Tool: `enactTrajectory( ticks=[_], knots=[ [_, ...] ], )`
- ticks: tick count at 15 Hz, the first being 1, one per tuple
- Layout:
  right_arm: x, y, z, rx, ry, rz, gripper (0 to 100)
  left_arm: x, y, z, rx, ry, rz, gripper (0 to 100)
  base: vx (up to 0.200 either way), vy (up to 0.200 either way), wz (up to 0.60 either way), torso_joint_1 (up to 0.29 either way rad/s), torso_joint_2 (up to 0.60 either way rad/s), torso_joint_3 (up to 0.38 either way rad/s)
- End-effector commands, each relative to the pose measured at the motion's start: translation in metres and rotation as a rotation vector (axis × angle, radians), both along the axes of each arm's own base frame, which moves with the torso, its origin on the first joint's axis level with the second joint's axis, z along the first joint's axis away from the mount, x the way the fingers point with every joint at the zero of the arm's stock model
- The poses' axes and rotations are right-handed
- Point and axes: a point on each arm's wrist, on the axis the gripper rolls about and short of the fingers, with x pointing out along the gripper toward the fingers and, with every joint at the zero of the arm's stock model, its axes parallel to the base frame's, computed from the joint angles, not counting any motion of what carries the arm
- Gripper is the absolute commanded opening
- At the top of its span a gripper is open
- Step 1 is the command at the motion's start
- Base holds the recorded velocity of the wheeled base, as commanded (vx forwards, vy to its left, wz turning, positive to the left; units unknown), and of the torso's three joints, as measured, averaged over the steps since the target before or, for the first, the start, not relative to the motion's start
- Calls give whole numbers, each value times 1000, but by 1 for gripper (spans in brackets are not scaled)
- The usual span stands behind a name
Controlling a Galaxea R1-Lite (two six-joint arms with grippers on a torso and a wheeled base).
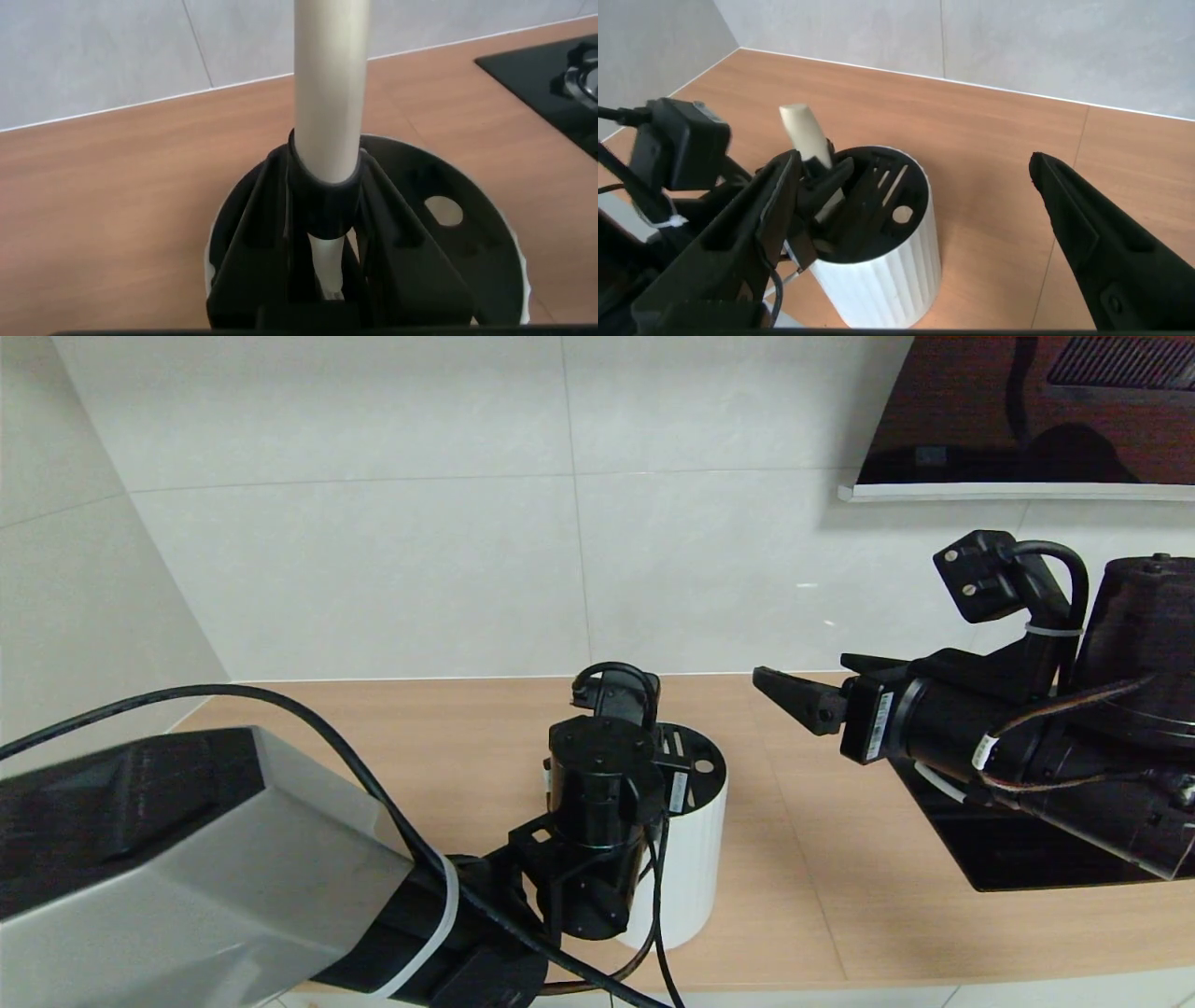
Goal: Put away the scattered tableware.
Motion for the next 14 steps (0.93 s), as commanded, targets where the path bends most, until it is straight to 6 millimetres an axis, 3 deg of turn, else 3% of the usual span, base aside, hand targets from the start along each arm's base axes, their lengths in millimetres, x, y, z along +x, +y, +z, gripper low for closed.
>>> enactTrajectory(
  ticks=[1, 2, 3, 9, 11, 12, 14],
  knots=[
    [0, 0, 0, 1, -2, 0, 100, 0, 0, 1, -2, -2, 2, 0, 0, 0, 0, 0, 0, 0],
    [0, 0, 0, -1, 1, 0, 100, 0, 0, 1, -7, -6, 1, 0, 0, 0, 0, 0, 0, 0],
    [0, 0, 0, 1, -1, 2, 100, 0, 0, 2, -13, -11, 1, 100, 0, 0, 0, 0, 0, 0],
    [0, 0, -1, 0, 1, 2, 100, -1, 1, 5, -20, -17, 1, 100, 0, 0, 0, 0, 0, 0],
    [-1, -1, 1, 5, -3, 2, 100, -6, 7, 21, -72, -62, -5, 100, 0, 0, 0, 0, 0, 0],
    [-3, -2, 4, 8, -10, -1, 100, -18, 22, 54, -153, -141, -18, 100, 0, 0, 0, 0, 0, 0],
    [-3, -8, 7, 13, -22, -26, 100, -48, 61, 98, -209, -219, -111, 100, 0, 0, 0, 0, 0, 0]
  ],
)
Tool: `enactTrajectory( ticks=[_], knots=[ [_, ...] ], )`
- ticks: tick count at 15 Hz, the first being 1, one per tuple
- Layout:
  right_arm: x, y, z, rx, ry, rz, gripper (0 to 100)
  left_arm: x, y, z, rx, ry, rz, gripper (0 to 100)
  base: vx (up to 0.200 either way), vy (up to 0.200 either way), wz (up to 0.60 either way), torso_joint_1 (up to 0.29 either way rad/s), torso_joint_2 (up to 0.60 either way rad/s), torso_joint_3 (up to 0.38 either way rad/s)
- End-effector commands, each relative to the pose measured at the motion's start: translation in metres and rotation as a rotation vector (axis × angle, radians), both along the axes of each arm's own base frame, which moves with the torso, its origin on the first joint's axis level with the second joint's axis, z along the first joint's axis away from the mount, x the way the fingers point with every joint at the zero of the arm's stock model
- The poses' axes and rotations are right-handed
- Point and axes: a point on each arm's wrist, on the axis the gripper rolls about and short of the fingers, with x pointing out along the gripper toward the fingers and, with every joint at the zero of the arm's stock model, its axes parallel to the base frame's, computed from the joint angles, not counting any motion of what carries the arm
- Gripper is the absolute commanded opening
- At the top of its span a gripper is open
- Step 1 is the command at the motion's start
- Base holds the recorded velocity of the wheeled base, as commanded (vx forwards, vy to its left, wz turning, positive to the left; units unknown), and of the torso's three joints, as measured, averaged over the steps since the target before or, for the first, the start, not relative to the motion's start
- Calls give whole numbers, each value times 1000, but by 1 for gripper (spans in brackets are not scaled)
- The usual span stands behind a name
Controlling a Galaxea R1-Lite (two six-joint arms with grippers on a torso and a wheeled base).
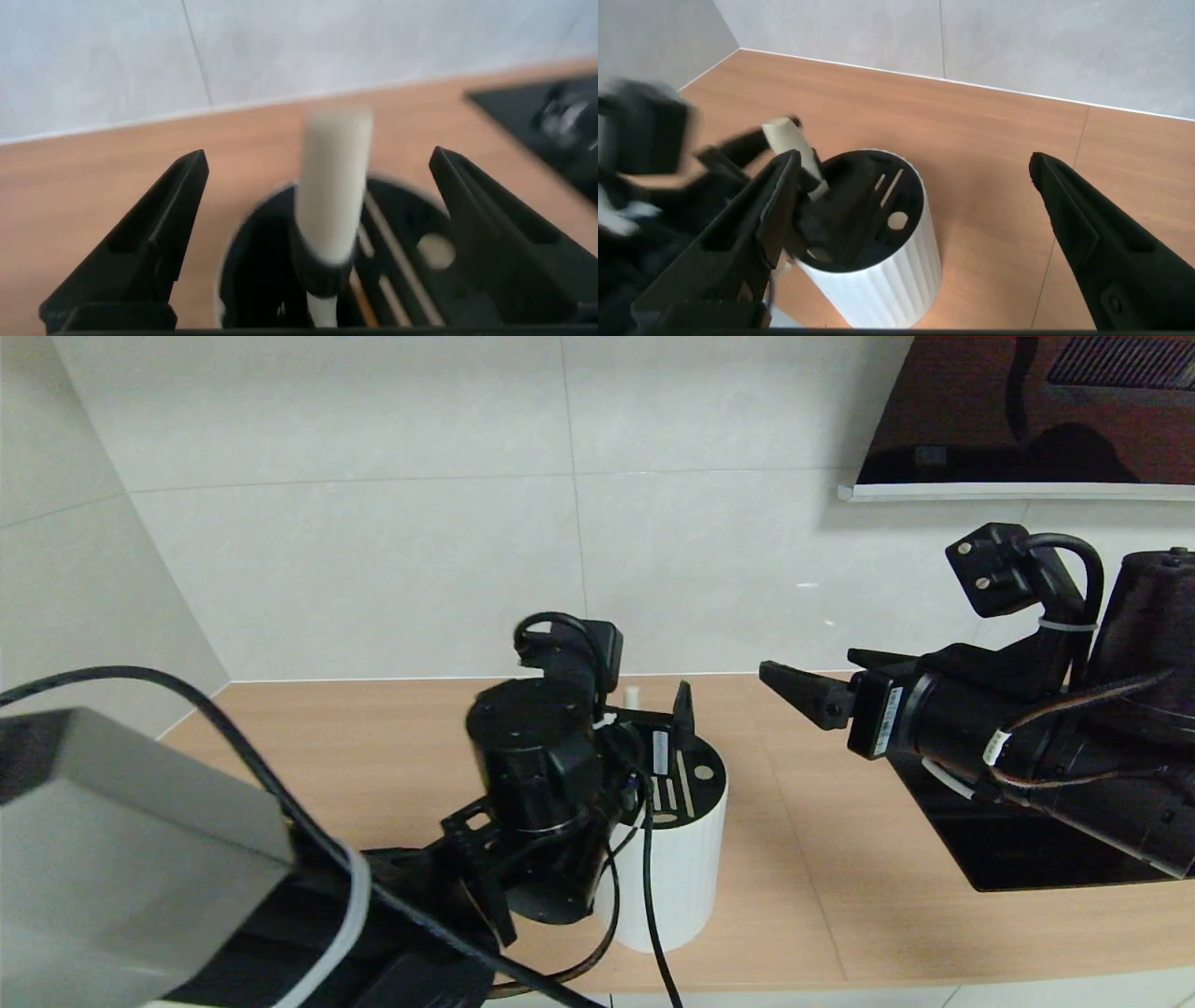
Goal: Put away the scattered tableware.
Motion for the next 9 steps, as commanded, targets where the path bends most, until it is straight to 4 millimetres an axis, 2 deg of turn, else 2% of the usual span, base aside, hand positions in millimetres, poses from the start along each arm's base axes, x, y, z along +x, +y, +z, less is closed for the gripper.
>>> enactTrajectory(
  ticks=[1, 2, 3, 4, 6, 8, 9],
  knots=[
    [-4, -7, 4, 8, -16, -11, 100, -46, 59, 71, -98, -147, -118, 100, 0, 0, 0, 0, 0, 0],
    [-6, -8, 6, 13, -25, -11, 100, -54, 67, 81, -109, -169, -139, 100, 0, 0, 0, 0, 0, 0],
    [-19, -19, 20, 45, -66, -12, 100, -80, 95, 111, -148, -226, -182, 100, 0, 0, 0, 0, 0, 0],
    [-30, -34, 27, 71, -97, -43, 100, -94, 117, 126, -159, -251, -176, 100, 0, 0, 0, 0, 0, 0],
    [-49, -66, 30, 93, -141, -110, 100, -109, 164, 128, -120, -247, -85, 100, 0, 0, 0, 0, 0, 0],
    [-84, -90, 13, 98, -149, -130, 100, -138, 203, 127, -97, -254, -14, 100, 0, 0, 0, 0, 0, 0],
    [-105, -103, 3, 105, -165, -133, 100, -159, 217, 126, -96, -258, 5, 100, 0, 0, 0, 0, 0, 0]
  ],
)
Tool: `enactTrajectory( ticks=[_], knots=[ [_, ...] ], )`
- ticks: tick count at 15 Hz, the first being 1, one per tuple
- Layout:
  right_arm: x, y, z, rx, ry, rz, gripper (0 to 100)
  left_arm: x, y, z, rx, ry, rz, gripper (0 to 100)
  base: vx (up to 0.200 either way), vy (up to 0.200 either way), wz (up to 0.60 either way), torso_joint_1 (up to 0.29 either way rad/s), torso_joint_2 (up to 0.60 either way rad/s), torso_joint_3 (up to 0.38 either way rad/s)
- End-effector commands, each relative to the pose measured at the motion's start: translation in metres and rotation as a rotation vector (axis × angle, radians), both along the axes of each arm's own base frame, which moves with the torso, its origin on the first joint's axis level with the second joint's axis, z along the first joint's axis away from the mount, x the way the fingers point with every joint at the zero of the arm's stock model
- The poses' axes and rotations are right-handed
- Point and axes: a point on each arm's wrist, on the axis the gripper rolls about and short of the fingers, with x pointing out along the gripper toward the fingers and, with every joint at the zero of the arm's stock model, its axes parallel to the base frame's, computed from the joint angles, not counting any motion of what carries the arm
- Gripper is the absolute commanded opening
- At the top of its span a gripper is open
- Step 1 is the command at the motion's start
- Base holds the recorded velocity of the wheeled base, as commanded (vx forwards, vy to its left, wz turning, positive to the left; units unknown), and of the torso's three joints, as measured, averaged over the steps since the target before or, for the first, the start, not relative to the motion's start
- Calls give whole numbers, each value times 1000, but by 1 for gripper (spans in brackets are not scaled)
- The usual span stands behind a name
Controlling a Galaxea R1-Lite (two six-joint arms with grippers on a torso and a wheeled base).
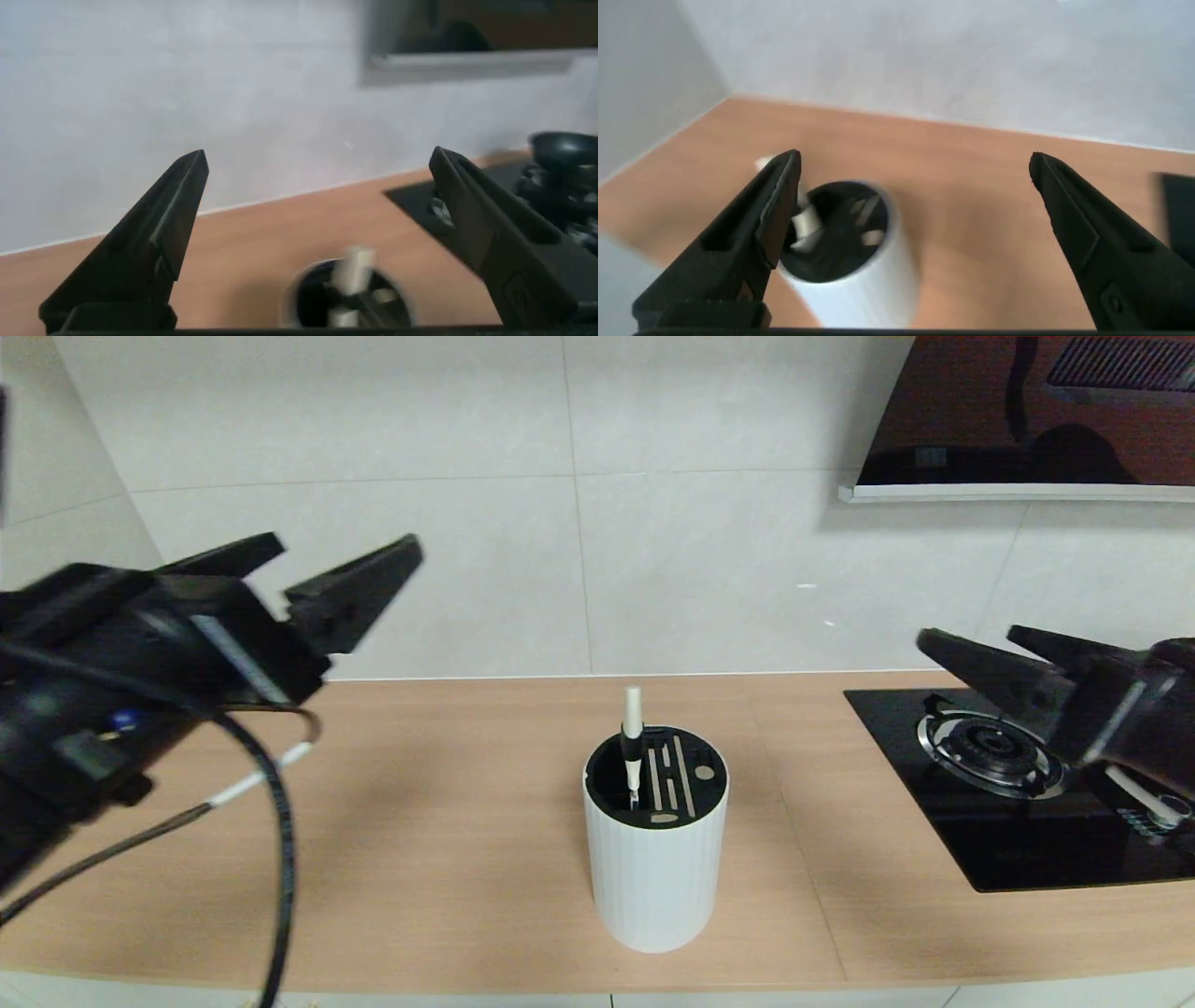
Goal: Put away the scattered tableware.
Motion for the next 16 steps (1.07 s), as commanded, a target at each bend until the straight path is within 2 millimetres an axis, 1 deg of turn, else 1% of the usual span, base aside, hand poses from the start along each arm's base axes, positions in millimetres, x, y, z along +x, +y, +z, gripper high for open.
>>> enactTrajectory(
  ticks=[1, 2, 3, 5, 6, 8, 9, 10, 12, 13, 14, 15, 16],
  knots=[
    [-65, -44, -19, 47, -83, -33, 100, -76, 67, 3, -27, -64, 91, 100, 0, 0, 0, 0, 0, 0],
    [-87, -58, -27, 58, -114, -53, 100, -98, 81, -4, -14, -47, 124, 100, 0, 0, 0, 0, 0, 0],
    [-109, -73, -36, 40, -140, -107, 100, -121, 94, -15, 5, -17, 175, 100, 0, 0, 0, 0, 0, 0],
    [-144, -91, -51, -5, -144, -218, 100, -161, 109, -34, 14, 1, 201, 100, 0, 0, 0, 0, 0, 0],
    [-165, -98, -58, -31, -136, -263, 100, -180, 113, -45, 10, 7, 234, 100, 0, 0, 0, 0, 0, 0],
    [-192, -104, -68, -58, -128, -344, 100, -200, 115, -59, -1, -4, 267, 100, 0, 0, 0, 0, 0, 0],
    [-201, -104, -74, -67, -134, -369, 100, -206, 115, -64, -2, -10, 290, 100, 0, 0, 0, 0, 0, 0],
    [-204, -103, -79, -86, -133, -404, 100, -210, 114, -69, -5, -18, 312, 100, 0, 0, 0, 0, 0, 0],
    [-201, -99, -85, -103, -109, -479, 100, -214, 111, -81, -2, -26, 367, 100, 0, 0, 0, 0, 0, 0],
    [-202, -97, -93, -112, -103, -525, 100, -214, 109, -89, -4, -19, 395, 100, 0, 0, 0, 0, 0, 0],
    [-204, -95, -97, -112, -116, -544, 100, -212, 108, -91, -2, -10, 410, 100, 0, 0, 0, 0, 0, 0],
    [-205, -93, -112, -151, -122, -519, 100, -216, 105, -97, -6, -24, 453, 100, 0, 0, 0, 0, 0, 0],
    [-203, -93, -115, -153, -115, -529, 100, -217, 104, -100, -2, -31, 455, 100, 0, 0, 0, 0, 0, 0]
  ],
)
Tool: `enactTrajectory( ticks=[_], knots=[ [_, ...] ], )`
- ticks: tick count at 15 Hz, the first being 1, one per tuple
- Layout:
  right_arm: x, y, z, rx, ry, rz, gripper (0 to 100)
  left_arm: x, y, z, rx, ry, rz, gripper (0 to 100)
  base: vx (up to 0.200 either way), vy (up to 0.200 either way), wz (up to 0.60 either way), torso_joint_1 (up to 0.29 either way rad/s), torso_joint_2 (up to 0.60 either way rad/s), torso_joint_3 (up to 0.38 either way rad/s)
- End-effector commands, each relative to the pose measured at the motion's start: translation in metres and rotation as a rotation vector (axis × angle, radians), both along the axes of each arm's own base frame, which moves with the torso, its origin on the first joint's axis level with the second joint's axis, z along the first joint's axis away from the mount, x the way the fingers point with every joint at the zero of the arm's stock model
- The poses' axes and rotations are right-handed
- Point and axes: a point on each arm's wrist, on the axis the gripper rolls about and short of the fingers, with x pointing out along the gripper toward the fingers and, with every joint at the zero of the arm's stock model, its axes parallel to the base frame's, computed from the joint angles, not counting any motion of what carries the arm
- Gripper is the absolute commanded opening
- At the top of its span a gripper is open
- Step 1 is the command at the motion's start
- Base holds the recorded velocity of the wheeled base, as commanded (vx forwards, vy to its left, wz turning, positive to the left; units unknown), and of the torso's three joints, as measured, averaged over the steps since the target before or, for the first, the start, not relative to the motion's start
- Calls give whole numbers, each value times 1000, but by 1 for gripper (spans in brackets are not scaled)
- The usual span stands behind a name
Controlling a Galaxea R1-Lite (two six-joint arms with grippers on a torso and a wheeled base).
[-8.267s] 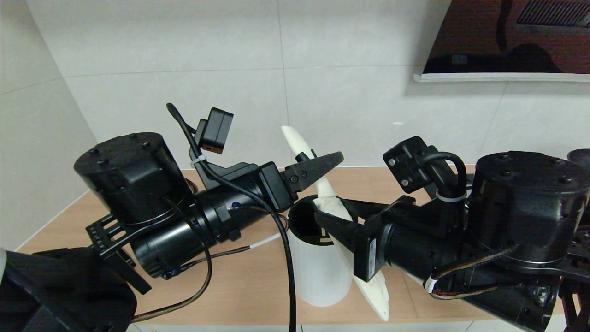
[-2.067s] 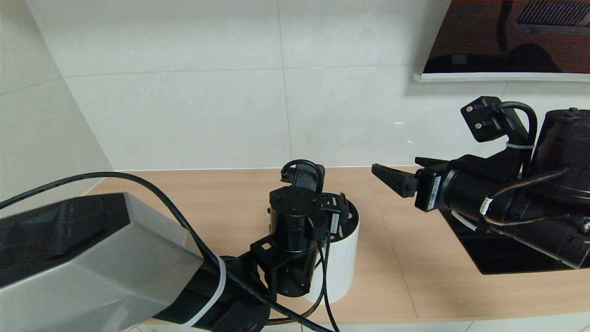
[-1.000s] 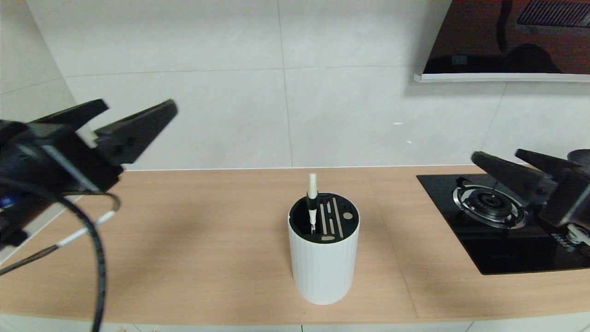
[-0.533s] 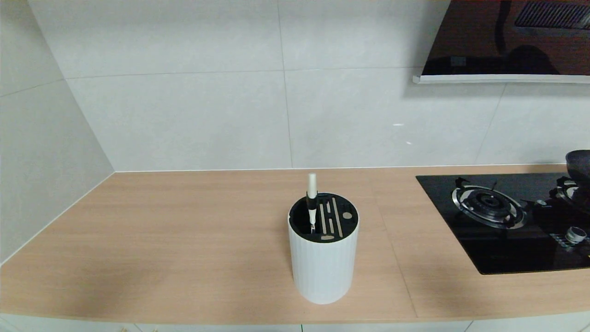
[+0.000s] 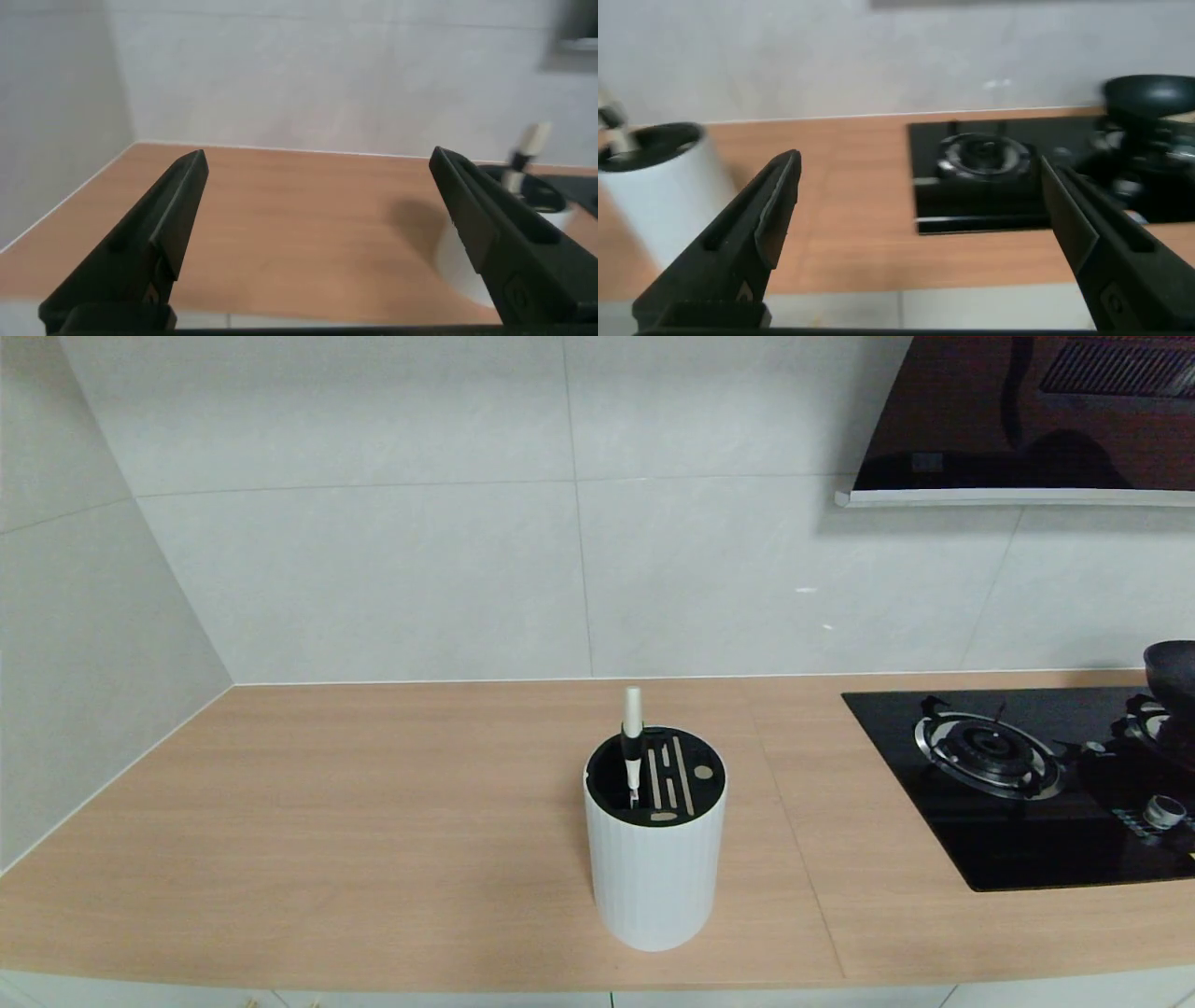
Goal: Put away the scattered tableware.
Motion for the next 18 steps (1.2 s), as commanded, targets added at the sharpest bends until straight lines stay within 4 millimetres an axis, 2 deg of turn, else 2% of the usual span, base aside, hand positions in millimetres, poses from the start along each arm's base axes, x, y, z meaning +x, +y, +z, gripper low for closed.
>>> enactTrajectory(
  ticks=[1, 5, 8, 10, 18],
  knots=[
    [0, 0, -15, 0, -29, -58, 100, -9, -4, -18, 11, -32, 33, 100, 0, 0, 0, 0, 0, 0],
    [23, 1, -53, 3, -31, -38, 100, 23, -5, -72, 24, 188, -1, 100, 0, 0, 0, 0, 0, 0],
    [24, 3, -61, 62, 38, 56, 100, 38, -6, -106, 34, 278, -48, 100, 0, 0, 0, 0, 0, 0],
    [24, 3, -71, 59, 135, 65, 100, 41, -7, -110, 45, 252, -79, 100, 0, 0, 0, 0, 0, 0],
    [24, 4, -71, 30, 145, 110, 100, 42, -7, -113, 56, 251, -85, 100, 0, 0, 0, 0, 0, 0]
  ],
)
